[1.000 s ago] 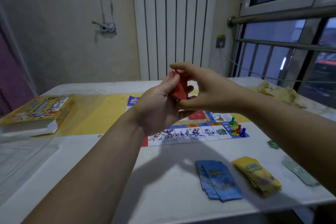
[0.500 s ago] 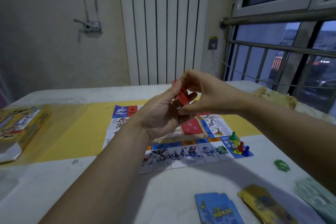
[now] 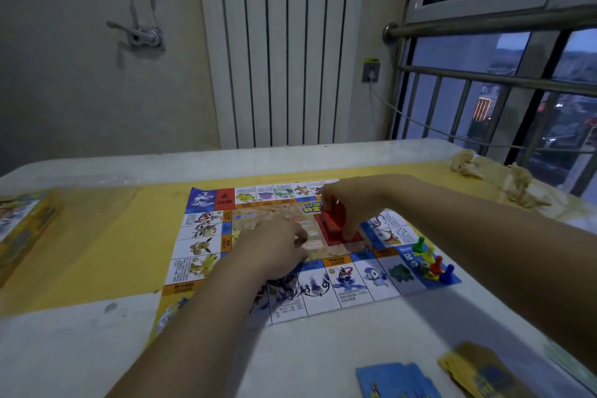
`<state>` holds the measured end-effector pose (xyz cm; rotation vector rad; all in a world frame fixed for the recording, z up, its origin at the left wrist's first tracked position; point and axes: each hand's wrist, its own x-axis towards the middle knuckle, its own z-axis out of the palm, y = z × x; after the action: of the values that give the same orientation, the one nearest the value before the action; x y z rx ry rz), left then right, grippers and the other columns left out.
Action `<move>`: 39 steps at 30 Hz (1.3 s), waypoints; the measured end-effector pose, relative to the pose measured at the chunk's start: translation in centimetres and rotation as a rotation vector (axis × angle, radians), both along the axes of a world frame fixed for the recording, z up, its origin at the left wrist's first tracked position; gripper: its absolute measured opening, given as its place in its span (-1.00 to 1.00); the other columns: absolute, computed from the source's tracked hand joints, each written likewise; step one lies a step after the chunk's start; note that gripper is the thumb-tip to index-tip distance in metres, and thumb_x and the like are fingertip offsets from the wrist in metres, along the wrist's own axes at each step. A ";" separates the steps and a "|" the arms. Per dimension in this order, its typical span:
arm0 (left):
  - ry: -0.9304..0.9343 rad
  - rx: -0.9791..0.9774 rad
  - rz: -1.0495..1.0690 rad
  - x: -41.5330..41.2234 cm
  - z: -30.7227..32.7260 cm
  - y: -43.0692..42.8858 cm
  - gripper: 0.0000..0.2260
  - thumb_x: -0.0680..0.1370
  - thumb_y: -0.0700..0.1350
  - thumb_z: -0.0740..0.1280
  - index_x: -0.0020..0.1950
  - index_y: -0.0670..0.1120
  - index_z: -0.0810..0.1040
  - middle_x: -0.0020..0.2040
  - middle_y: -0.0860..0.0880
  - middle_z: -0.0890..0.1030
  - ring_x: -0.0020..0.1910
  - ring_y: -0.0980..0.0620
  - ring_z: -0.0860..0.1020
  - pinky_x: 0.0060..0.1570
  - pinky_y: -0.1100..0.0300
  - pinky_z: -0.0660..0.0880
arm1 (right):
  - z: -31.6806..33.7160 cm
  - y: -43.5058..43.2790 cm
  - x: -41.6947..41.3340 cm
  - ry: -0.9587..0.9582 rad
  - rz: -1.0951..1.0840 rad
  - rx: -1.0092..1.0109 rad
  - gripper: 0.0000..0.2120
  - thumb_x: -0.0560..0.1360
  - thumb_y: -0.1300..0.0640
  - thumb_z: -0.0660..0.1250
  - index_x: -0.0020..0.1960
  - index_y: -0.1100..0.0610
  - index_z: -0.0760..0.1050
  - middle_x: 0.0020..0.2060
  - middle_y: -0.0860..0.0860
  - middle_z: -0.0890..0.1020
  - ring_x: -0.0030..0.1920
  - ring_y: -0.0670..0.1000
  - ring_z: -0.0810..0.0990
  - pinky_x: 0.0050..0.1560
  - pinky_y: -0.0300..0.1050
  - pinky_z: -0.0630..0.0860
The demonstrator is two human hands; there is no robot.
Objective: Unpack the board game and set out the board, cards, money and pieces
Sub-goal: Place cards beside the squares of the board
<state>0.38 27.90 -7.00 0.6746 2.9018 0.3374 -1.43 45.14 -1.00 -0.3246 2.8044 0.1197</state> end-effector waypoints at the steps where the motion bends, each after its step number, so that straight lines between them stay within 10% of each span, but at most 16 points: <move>1: -0.004 -0.012 0.000 0.0 0.0 0.0 -0.67 0.58 0.09 0.22 0.32 0.07 0.46 0.38 -0.01 0.38 0.35 -0.09 0.34 0.31 -0.10 0.33 | -0.1 -0.2 -0.1 -0.007 0.002 0.013 -0.40 0.36 0.09 0.51 0.30 0.06 0.30 0.27 0.05 0.43 0.10 0.09 0.43 0.05 -0.04 0.46; 10: -0.008 -0.072 0.010 0.3 0.1 0.3 -0.68 0.59 0.10 0.19 0.33 0.10 0.43 0.40 0.00 0.34 0.38 -0.12 0.31 0.33 -0.13 0.28 | -0.4 -0.5 -0.3 -0.061 0.028 0.076 -0.41 0.39 0.08 0.49 0.34 0.07 0.32 0.31 0.04 0.39 0.08 0.05 0.39 -0.03 -0.09 0.36; 15: 0.167 0.016 0.038 1.0 0.7 0.4 -0.64 0.57 0.10 0.23 0.36 0.10 0.40 0.44 0.05 0.31 0.37 -0.05 0.34 0.33 -0.14 0.28 | 0.7 0.5 1.6 0.061 -0.010 -0.210 -0.42 0.38 0.03 0.49 0.32 0.01 0.32 0.38 -0.01 0.34 0.30 0.05 0.37 0.12 -0.14 0.32; 22: 0.308 0.182 -0.003 7.4 3.5 0.0 -0.70 0.57 0.04 0.25 0.30 0.13 0.43 0.27 0.09 0.48 0.13 0.02 0.52 0.12 -0.01 0.47 | 4.1 -0.5 12.7 -0.073 0.178 -0.225 -0.66 0.40 -0.01 0.46 0.14 0.00 0.48 -0.08 -0.21 0.53 0.01 -0.15 0.54 0.00 -0.31 0.47; 27: 0.144 0.138 -0.024 13.1 2.4 -0.2 -0.73 0.57 0.08 0.25 0.27 0.12 0.46 0.12 0.15 0.57 -0.06 0.14 0.47 0.04 0.15 0.48 | 1.9 -1.1 18.1 -0.198 0.225 0.013 -0.33 0.36 -0.10 0.48 0.39 -0.03 0.30 0.20 -0.14 0.46 0.19 -0.07 0.47 0.08 -0.23 0.42; 39: 0.006 0.105 0.035 18.5 -1.1 0.7 -0.32 0.39 0.34 0.32 0.44 0.12 0.25 0.36 0.08 0.29 0.34 0.05 0.29 0.20 0.08 0.37 | 0.4 -2.7 19.1 -0.240 0.172 0.163 -0.28 0.39 -0.08 0.46 0.44 0.06 0.24 0.30 0.00 0.42 0.11 -0.01 0.41 0.04 -0.19 0.32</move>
<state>18.88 28.59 -8.14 0.6409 2.9216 0.4952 17.66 42.43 -0.63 -0.5044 2.5078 0.3237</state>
